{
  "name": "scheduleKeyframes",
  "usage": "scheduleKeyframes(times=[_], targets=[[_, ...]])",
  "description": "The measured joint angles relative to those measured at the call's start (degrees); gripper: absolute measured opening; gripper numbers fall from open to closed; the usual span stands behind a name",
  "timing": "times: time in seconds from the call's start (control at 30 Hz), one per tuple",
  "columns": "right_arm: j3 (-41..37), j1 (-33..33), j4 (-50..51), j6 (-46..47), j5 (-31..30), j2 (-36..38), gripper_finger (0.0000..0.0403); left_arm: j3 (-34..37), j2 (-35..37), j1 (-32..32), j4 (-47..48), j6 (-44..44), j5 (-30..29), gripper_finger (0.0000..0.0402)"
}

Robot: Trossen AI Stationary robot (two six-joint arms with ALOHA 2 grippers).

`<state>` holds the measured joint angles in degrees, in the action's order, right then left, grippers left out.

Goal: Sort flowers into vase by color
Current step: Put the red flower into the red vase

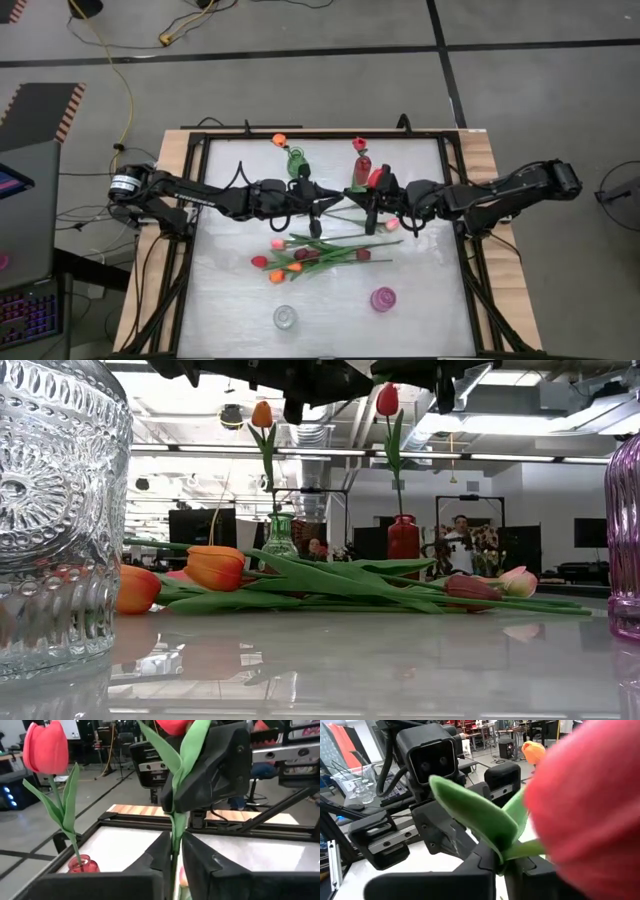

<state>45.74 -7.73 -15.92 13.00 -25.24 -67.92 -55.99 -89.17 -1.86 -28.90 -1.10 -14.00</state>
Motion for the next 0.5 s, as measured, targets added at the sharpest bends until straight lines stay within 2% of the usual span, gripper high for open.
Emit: scheduleKeyframes(times=[0.17,0.27,0.5], targets=[[0.0,0.0,1.1,0.0,-0.1,0.0,0.0038,0.0,0.1,0.0,0.4,-1.7,0.1,0.01],[0.0,0.0,3.0,0.0,-0.1,0.8,0.0046,0.0,1.7,0.0,3.9,-4.8,0.2,0.0127],[0.0,1.1,11.3,-1.1,-0.1,6.9,0.0042,0.0,8.3,0.0,21.0,-3.9,0.2,0.0141]])
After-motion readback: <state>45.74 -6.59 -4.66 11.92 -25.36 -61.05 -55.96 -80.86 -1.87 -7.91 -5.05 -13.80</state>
